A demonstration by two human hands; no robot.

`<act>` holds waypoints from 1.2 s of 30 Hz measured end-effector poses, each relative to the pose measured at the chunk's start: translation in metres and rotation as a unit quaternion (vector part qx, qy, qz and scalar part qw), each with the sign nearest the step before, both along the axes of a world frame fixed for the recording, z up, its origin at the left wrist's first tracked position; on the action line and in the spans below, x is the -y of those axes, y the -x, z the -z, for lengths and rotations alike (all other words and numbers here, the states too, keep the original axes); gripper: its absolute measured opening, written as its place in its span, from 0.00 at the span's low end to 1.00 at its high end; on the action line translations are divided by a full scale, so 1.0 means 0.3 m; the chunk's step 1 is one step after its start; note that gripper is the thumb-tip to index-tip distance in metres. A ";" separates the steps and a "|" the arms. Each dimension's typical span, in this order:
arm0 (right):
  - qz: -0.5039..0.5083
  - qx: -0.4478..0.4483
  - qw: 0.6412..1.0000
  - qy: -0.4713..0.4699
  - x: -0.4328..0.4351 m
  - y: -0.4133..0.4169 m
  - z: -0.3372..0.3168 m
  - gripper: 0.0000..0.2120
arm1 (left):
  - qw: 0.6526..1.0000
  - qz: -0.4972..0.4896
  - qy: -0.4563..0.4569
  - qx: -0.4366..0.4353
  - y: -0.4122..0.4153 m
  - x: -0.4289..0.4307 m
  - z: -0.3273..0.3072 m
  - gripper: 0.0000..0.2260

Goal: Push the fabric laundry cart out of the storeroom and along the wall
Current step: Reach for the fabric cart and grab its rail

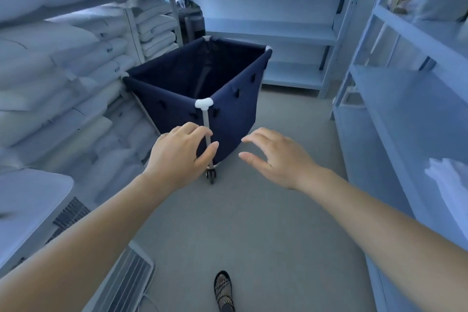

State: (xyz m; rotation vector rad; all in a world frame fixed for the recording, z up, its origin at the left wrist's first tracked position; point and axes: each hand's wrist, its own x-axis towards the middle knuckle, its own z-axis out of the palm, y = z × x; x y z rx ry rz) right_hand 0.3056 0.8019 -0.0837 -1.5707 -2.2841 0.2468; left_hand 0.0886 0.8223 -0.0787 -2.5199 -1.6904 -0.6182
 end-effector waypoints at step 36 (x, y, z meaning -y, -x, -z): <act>0.050 -0.028 0.998 0.016 -2.042 -0.750 0.046 0.18 | 0.997 0.054 0.047 -0.043 -0.792 -2.065 0.073 0.17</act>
